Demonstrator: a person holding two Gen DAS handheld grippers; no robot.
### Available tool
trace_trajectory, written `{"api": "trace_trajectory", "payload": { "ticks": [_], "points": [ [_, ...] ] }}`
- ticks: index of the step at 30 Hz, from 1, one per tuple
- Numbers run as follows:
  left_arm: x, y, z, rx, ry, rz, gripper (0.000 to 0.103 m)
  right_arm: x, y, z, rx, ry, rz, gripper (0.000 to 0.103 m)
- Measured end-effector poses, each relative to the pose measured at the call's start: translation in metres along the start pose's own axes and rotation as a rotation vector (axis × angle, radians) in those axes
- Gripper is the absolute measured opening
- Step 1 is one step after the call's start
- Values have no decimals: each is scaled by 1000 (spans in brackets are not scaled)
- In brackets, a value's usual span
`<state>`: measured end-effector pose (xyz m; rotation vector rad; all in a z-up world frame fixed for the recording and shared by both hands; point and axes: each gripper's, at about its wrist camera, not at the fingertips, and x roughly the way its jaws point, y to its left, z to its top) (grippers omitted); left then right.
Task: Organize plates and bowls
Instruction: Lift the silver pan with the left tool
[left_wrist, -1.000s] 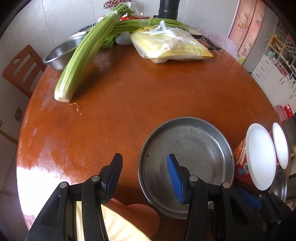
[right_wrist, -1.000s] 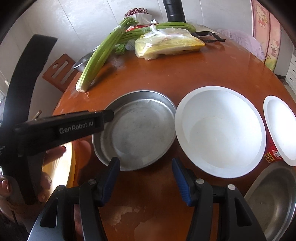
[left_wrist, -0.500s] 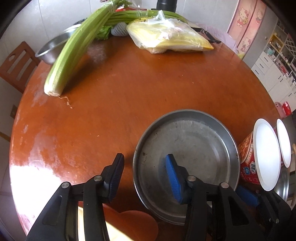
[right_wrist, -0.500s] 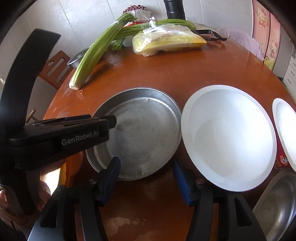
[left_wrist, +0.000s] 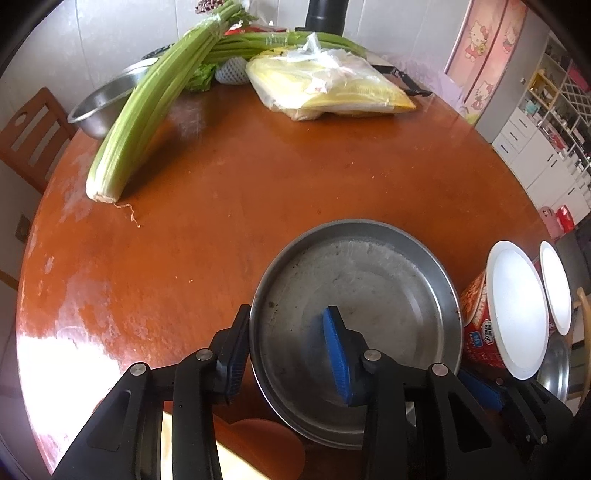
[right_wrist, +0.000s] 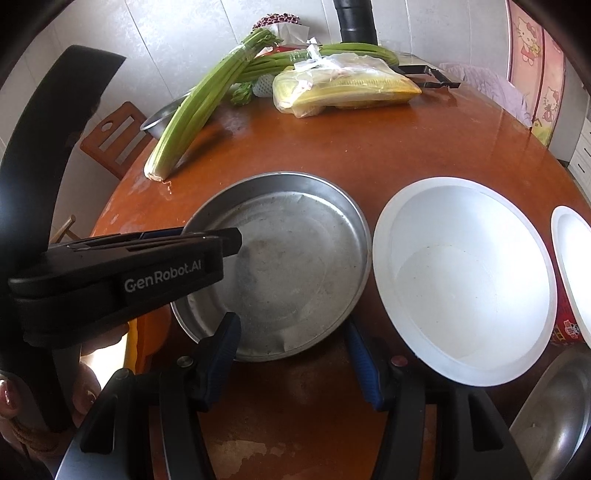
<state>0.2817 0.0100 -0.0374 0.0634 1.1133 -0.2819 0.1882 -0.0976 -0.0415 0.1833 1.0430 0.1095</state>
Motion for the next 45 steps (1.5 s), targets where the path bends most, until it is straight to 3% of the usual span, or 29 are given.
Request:
{"api": "trace_trajectory", "payload": {
  "ticks": [28, 45],
  "points": [
    [-31, -15, -9, 40, -67, 23, 43, -27, -9, -3, 61, -61, 70, 58],
    [-61, -4, -26, -6, -97, 34, 43, -48, 4, -7, -8, -107, 90, 58]
  ]
}}
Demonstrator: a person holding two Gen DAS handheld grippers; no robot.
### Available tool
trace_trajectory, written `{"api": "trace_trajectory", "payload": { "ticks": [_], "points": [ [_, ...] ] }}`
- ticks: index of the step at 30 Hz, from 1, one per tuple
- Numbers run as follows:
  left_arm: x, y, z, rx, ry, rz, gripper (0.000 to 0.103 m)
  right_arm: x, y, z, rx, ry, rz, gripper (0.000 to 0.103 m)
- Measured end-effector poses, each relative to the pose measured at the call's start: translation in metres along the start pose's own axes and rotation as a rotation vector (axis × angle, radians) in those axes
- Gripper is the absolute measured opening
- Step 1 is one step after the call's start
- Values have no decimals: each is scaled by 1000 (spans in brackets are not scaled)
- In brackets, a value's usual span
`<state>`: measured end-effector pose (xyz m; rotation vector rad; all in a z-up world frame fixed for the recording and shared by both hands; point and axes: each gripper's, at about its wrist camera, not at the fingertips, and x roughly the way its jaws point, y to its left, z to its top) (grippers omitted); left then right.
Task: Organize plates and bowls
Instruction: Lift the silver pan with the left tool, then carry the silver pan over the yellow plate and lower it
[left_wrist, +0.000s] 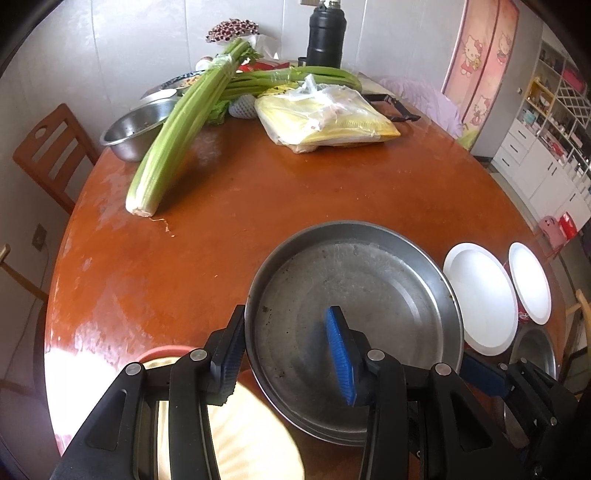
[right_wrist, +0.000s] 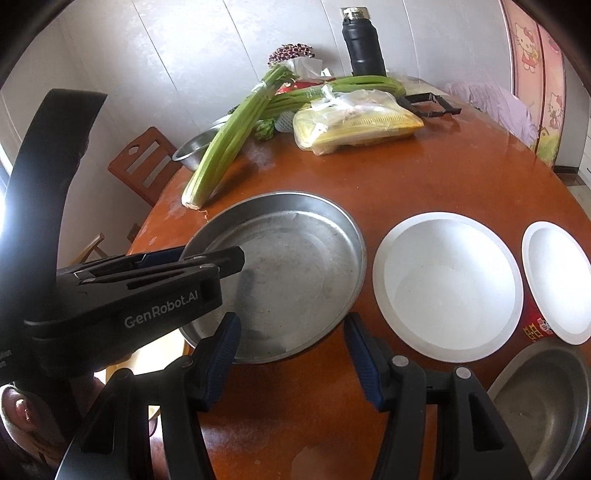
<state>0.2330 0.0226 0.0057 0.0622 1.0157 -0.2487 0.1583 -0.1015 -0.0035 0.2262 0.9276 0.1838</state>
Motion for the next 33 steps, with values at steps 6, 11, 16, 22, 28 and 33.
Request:
{"api": "trace_trajectory", "payload": {
  "ticks": [6, 11, 16, 22, 28, 33],
  "points": [
    [-19, 6, -6, -16, -30, -4, 43, -10, 8, -2, -28, -14, 14, 58],
    [-34, 15, -11, -30, -55, -2, 43, -19, 20, -5, -59, -33, 22, 58],
    [-50, 27, -23, -49, -79, 8, 43, -24, 34, -9, -92, -40, 34, 59],
    [-70, 45, -35, -75, -108, 24, 43, -31, 58, -15, -139, -56, 48, 58],
    [-80, 66, -48, -114, -121, 28, 43, -29, 79, -21, -187, -52, 56, 59],
    [-81, 78, -55, -126, -122, 26, 43, -25, 91, -25, -215, -42, 53, 58]
  ]
}}
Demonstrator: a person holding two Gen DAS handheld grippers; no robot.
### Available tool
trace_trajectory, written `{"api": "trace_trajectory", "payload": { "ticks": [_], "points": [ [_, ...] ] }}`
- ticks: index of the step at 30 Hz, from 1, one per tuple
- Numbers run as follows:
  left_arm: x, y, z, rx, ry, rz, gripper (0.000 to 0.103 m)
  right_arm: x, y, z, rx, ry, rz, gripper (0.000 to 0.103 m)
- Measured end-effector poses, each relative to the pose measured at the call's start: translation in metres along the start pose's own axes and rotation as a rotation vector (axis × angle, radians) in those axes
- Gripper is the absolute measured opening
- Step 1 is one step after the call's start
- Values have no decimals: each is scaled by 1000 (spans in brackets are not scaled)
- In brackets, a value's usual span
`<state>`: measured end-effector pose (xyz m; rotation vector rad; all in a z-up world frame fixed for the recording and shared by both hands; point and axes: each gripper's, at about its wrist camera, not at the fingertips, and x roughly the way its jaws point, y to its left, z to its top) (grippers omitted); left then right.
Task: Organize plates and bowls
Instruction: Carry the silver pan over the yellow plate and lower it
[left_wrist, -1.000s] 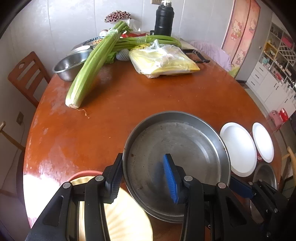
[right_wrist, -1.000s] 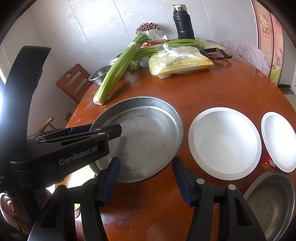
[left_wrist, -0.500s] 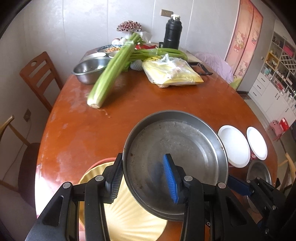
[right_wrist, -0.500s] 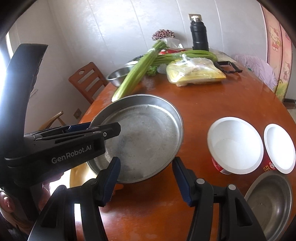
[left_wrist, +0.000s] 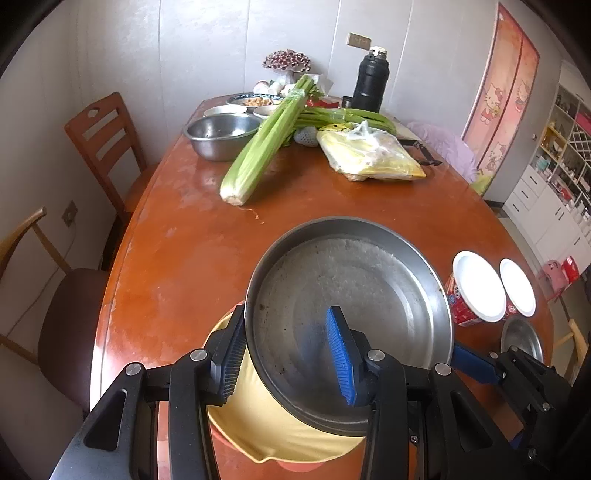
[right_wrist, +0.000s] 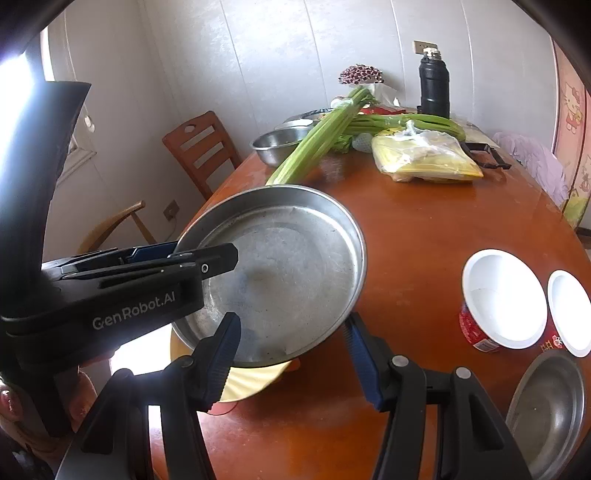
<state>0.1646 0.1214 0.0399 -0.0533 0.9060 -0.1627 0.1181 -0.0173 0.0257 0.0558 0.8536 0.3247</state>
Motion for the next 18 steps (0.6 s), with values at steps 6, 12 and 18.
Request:
{"api": "trace_trajectory", "payload": {
  "ticks": [6, 12, 18],
  "points": [
    [4, 15, -7, -20, 5, -7, 43, 7, 13, -2, -27, 15, -12, 58],
    [13, 26, -12, -40, 25, -18, 43, 15, 22, -4, -49, 35, -28, 59],
    [22, 33, -17, -49, 38, -26, 43, 22, 28, -7, -67, 52, -43, 58]
  ]
}}
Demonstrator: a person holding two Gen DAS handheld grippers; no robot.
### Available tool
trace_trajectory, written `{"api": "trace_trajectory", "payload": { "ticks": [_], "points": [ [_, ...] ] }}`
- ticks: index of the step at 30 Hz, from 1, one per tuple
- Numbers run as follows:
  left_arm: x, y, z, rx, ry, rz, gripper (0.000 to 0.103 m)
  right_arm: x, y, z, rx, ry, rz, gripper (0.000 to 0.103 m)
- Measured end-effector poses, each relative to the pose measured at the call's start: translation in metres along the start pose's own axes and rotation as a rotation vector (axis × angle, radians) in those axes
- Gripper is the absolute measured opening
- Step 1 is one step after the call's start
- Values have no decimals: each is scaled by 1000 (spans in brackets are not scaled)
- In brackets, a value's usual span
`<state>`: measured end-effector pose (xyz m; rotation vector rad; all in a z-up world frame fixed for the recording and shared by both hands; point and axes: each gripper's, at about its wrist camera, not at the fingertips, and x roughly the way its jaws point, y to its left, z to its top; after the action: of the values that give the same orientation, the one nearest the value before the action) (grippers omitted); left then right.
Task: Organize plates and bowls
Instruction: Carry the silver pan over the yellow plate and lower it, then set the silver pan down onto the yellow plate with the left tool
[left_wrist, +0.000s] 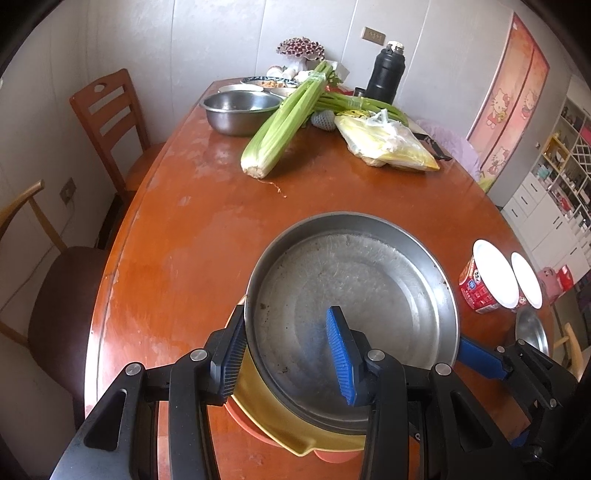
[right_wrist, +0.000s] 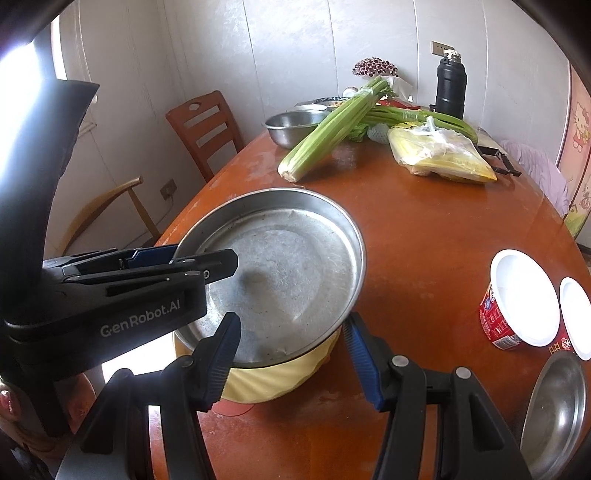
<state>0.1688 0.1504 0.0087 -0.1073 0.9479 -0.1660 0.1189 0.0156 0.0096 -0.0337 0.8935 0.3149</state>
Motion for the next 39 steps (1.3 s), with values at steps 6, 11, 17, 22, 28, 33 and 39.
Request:
{"api": "trace_trajectory", "payload": {
  "ticks": [6, 11, 17, 22, 28, 33, 39],
  "points": [
    [8, 3, -6, -3, 17, 9, 43, 8, 1, -2, -12, 20, -5, 58],
    [14, 4, -7, -1, 32, 16, 43, 12, 2, -5, -20, 32, -5, 58],
    [19, 5, -11, -6, 46, 14, 43, 17, 3, -6, -30, 46, -12, 59],
    [21, 6, -14, -12, 51, 16, 43, 17, 6, -7, -46, 43, -21, 59],
    [22, 8, -16, -20, 57, 16, 43, 18, 9, -9, -59, 49, -23, 59],
    [21, 9, -19, -17, 55, 18, 43, 18, 10, -9, -66, 54, -17, 59],
    [19, 10, -20, -24, 53, 17, 45, 18, 12, -10, -75, 56, -8, 59]
  ]
}}
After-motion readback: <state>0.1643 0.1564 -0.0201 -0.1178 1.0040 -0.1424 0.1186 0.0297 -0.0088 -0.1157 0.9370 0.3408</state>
